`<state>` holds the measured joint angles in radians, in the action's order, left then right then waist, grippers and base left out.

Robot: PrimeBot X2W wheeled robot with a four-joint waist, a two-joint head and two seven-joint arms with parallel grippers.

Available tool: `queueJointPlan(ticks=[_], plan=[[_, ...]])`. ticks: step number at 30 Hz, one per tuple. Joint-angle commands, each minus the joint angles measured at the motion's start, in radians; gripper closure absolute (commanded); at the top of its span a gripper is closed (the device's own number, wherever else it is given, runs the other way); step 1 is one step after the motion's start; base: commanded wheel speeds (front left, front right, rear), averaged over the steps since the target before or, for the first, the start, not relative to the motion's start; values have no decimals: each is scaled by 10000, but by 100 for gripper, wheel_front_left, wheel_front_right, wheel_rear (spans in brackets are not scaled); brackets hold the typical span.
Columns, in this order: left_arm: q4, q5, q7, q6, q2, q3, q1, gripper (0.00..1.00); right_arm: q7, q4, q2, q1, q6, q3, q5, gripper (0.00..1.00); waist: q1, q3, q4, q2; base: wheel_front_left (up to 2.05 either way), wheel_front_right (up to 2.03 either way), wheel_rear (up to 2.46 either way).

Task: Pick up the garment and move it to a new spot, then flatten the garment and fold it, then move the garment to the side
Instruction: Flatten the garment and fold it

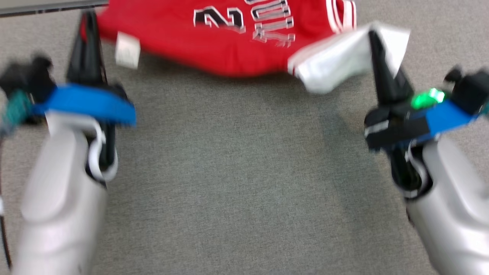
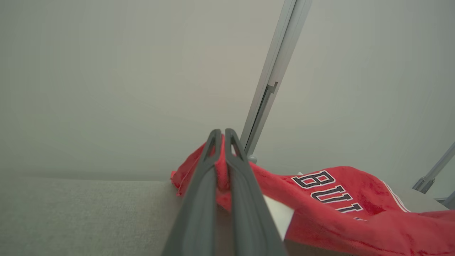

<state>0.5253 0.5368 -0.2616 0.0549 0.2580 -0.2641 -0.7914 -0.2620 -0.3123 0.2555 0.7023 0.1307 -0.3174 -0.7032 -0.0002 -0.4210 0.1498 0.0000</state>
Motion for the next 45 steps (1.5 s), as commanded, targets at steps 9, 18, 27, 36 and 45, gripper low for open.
queueJointPlan(ticks=[9, 18, 27, 36, 45], plan=[[-2604, -152, -46, -520, -832, 1112, 4743, 100, -39, 586, -149, -3773, 1, 173, -383, 100, 2, 1057, -269, 0, 0, 0, 0], [-2971, -310, -46, -381, -1383, 1388, 7558, 100, 97, 895, -475, -6673, 1, 663, -511, 100, 2, 2364, -619, 0, 0, 0, 0], [-3105, -485, -48, -341, -1672, 1412, 9143, 100, 1056, 2316, -1171, -9594, 1, 1321, 12, 100, 2, 3222, -812, 0, 0, 0, 0], [-3255, -688, -46, -539, -1767, 1364, 9983, 100, 2069, 3515, -1719, -10694, 1, 2055, 607, 100, 2, 3449, -791, 0, 0, 0, 0], [-2860, -970, -46, -401, -1633, 1099, 9370, 100, 2627, 3590, -1908, -9845, 1, 2038, 694, 100, 2, 3317, -770, 0, 0, 0, 0]])
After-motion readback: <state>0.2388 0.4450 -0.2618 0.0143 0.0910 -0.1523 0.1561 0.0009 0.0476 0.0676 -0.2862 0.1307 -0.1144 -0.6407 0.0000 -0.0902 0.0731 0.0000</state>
